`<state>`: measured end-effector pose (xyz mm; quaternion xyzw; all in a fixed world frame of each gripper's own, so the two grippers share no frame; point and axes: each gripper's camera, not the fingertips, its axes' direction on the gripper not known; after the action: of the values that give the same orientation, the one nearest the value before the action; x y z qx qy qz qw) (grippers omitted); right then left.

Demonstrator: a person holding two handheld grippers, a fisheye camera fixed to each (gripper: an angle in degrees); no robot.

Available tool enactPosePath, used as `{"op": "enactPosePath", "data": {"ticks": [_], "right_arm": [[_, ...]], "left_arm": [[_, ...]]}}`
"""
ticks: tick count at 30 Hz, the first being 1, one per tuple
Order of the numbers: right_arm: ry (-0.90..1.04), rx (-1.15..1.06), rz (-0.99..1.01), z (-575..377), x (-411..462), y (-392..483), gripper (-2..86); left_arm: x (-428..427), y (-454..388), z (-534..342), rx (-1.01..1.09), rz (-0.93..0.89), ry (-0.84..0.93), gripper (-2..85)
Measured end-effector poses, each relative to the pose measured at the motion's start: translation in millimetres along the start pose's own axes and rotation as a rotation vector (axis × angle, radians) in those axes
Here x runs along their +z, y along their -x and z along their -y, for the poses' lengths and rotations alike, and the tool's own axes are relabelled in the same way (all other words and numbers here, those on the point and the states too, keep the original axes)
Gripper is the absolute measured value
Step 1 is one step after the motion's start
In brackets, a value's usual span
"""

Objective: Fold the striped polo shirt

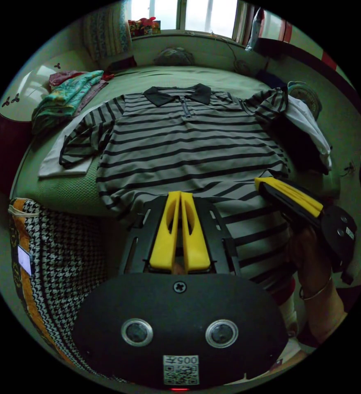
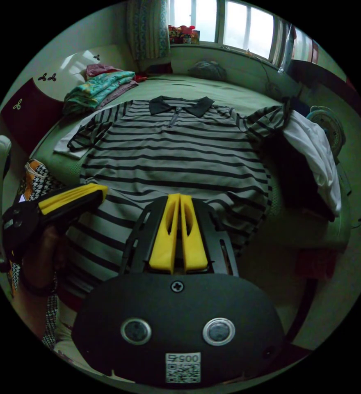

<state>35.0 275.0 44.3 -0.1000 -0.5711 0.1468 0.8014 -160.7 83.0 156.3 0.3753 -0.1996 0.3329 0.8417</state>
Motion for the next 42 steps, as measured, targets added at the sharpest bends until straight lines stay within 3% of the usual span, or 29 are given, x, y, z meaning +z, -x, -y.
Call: {"op": "enactPosePath", "data": {"ticks": [42], "right_arm": [[0.001, 0.004, 0.007, -11, 3, -12, -1.0]], "left_arm": [[15, -4, -9, -0.006, -0.007, 0.000, -0.7]]}}
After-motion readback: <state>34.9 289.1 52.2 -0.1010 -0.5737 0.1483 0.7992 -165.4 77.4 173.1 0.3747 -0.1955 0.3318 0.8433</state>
